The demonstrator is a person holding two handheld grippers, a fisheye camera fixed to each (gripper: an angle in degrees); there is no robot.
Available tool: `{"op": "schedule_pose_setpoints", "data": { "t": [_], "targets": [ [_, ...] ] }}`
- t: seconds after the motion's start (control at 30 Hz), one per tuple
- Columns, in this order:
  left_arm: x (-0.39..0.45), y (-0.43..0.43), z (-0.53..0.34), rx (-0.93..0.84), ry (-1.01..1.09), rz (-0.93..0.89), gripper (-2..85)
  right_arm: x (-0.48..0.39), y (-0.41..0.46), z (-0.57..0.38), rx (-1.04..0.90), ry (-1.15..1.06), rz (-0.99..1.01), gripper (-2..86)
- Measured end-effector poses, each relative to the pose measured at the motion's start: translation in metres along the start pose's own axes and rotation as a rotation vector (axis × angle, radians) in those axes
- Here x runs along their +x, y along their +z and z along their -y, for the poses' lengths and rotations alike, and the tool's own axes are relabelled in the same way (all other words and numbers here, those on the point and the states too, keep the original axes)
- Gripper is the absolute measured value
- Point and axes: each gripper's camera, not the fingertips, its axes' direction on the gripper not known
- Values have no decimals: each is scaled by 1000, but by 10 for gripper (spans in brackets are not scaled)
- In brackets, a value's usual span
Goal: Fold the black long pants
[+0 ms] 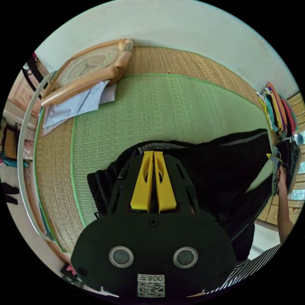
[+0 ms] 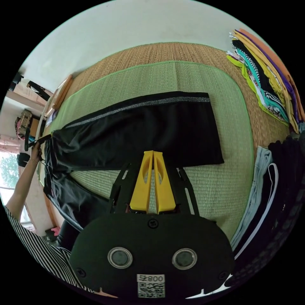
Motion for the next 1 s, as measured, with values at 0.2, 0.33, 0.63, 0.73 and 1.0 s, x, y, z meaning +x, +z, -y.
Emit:
{"op": "schedule_pose_setpoints", "data": {
  "t": [0.2,0.33,0.63,0.73,1.0],
  "targets": [
    [-3,-24,0,146,-45,-71,2,25,3,-11,17,41,52,-5],
    [-3,-4,10,27,-19,-67,2,36,5,-11,19,73,82,-4],
    [7,-21,-2,199,-1,-87,2,60,-16,-47,83,111,111,-1],
    [24,-26,-11,245,67,-117,3,43,-25,-36,116,45,120,-1],
    [61,30,17,65,158,-210,3,-3,18,52,59,-52,107,-2]
  ]
}}
